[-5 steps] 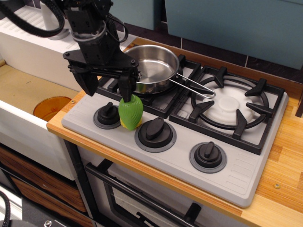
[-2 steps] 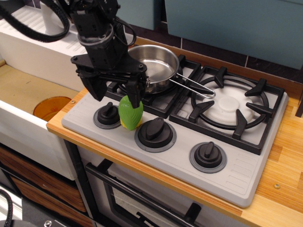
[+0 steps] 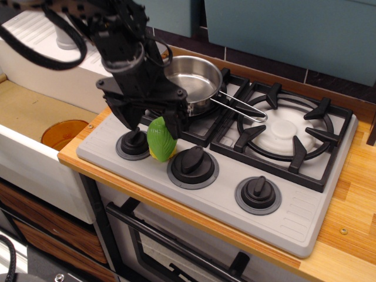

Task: Put pot or pan on stove and put corncob in pot or pan

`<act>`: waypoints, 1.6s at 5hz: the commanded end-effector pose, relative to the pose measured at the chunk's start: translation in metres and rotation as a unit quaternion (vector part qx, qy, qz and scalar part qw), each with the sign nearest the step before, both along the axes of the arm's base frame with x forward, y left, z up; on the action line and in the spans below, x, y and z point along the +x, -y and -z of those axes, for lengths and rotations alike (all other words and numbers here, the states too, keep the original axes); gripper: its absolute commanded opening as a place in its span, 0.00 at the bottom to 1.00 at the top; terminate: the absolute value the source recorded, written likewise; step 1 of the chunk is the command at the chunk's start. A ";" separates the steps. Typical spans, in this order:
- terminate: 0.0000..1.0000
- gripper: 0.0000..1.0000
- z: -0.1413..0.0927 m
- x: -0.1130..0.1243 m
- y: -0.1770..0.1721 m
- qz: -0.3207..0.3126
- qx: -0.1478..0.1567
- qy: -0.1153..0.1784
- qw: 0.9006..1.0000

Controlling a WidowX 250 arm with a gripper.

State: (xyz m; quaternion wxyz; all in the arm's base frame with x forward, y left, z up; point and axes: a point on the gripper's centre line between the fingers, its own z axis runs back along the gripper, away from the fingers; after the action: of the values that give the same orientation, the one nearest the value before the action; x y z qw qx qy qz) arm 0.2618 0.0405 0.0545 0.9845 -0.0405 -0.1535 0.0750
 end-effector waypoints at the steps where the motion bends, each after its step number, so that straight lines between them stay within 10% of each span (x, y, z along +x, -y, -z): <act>1: 0.00 1.00 -0.001 0.008 0.004 0.006 0.007 0.020 1.000; 3: 0.00 1.00 0.007 0.006 0.006 0.001 -0.001 0.023 1.000; 4: 0.00 0.00 0.010 0.005 0.004 0.007 -0.019 0.033 0.999; 6: 0.00 0.00 0.000 0.007 -0.002 0.013 -0.013 0.032 0.999; 8: 0.00 0.00 -0.064 0.010 -0.017 0.008 0.016 -0.030 0.999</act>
State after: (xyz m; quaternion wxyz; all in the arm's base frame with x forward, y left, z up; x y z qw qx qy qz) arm 0.2626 0.0590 0.1031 0.9933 -0.0313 -0.0897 0.0662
